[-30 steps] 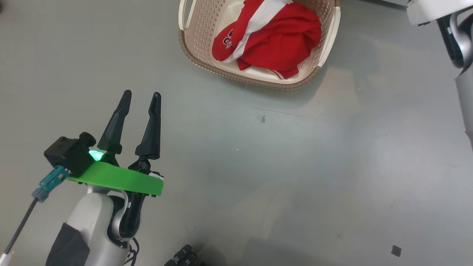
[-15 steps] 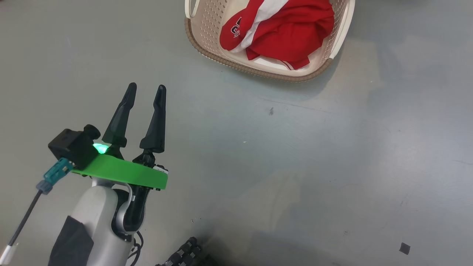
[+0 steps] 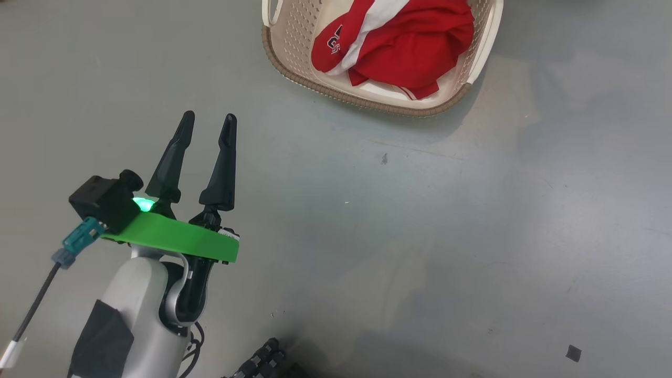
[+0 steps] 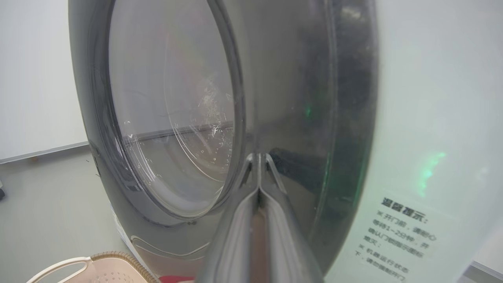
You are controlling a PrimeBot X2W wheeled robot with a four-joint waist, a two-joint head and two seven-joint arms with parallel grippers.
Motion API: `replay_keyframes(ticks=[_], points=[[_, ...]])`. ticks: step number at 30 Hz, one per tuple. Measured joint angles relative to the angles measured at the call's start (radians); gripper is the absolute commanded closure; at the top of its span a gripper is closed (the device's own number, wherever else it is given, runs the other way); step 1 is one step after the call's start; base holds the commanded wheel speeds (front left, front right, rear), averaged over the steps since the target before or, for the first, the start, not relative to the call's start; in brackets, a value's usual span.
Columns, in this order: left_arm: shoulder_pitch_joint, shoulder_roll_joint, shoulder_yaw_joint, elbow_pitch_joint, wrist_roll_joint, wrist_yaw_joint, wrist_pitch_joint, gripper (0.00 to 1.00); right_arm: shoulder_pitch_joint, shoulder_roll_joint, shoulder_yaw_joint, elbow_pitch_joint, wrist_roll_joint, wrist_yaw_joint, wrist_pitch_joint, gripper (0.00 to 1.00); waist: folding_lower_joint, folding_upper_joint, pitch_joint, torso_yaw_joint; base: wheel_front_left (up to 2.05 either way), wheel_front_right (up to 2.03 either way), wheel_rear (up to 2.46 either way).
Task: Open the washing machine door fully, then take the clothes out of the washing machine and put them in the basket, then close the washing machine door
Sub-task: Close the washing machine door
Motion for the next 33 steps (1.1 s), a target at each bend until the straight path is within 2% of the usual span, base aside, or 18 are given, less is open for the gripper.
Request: replay_keyframes(ticks=[8,20,28,33], points=[[-0.003,0.003,0.007,0.015,0.002,0.000,0.000,0.00,0.030,0.012,0.007,0.047,0.006,-0.003,-0.009,1.00,0.0000,0.0000,-0.038,-0.013,0.00,0.00,0.00],[0.002,0.050,0.023,0.047,0.026,0.000,0.000,0.00,0.238,0.081,0.032,0.095,0.030,-0.003,-0.019,1.00,0.0000,0.0000,-0.154,-0.064,0.00,0.00,0.00],[0.055,0.075,0.032,0.070,0.039,0.000,0.000,0.00,0.383,0.125,0.019,0.034,0.053,-0.009,-0.019,1.00,0.0000,0.0000,-0.255,-0.117,0.00,0.00,0.00],[0.101,0.088,0.049,0.082,0.039,0.000,0.000,0.00,0.490,0.177,-0.013,0.004,0.106,-0.025,-0.019,1.00,0.0000,0.0000,-0.321,-0.155,0.00,0.00,0.00]])
